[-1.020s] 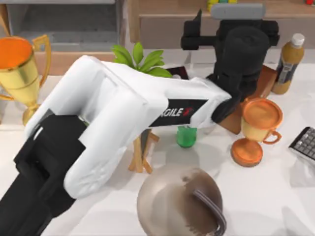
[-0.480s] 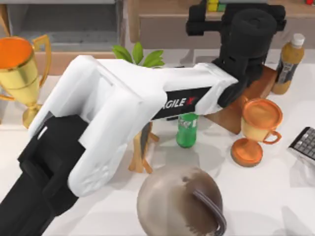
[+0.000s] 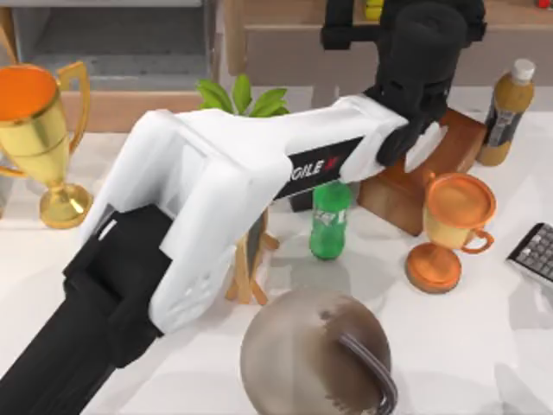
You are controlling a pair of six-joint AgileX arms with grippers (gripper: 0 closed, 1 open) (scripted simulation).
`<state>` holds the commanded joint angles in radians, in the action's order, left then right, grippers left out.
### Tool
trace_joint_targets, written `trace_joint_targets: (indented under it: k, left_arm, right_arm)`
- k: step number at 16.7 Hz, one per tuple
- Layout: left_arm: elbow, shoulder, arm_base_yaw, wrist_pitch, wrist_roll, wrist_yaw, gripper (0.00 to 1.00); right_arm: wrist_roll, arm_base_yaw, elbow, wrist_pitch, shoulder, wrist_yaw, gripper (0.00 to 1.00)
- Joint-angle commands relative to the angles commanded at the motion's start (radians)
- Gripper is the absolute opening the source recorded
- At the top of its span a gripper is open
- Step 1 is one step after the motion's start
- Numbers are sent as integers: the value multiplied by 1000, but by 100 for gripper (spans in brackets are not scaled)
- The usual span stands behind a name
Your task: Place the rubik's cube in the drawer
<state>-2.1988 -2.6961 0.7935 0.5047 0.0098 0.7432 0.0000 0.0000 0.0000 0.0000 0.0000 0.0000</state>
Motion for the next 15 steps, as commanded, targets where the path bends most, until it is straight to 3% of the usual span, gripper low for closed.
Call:
trace_joint_targets:
  k: [4, 15]
  left_arm:
    - [-3, -4, -1, 0, 0, -1, 100]
    - [-3, -4, -1, 0, 0, -1, 17]
  right_arm:
    - [0, 0, 0, 0, 0, 0, 100]
    - [0, 0, 0, 0, 0, 0, 100]
